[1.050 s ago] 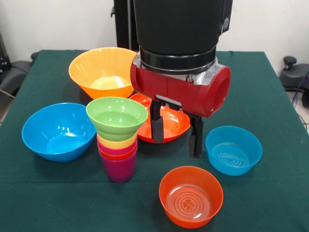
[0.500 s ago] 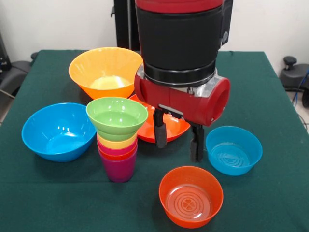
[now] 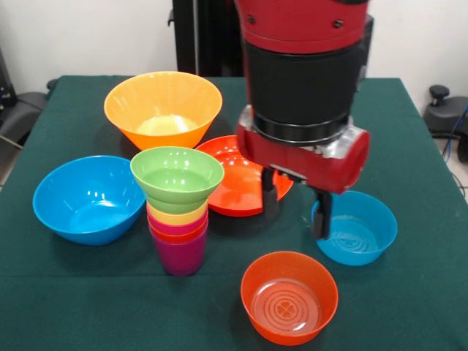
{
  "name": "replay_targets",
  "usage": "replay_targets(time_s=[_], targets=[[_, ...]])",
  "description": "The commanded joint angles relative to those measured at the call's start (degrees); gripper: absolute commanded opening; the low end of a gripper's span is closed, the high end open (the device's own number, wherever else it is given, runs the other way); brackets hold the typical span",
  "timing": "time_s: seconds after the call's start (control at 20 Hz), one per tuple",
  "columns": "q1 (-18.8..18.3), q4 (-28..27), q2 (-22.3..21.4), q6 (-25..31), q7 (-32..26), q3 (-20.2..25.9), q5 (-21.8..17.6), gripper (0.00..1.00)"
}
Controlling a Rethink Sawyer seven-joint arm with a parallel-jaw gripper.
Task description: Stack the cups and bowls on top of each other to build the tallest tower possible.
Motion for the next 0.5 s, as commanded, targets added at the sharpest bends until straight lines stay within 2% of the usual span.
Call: replay_targets(time_s=[0.05,0.4,0.5], targets=[[3.2,8.0,-1.0,-1.4,5.5,4.6,-1.2,1.00],[4.4,10.6,-0.6,-3.6,8.6,4.5,-0.2,1.00],[4.3,10.7,-0.1,-3.2,7.6,4.0,-0.8,1.00]])
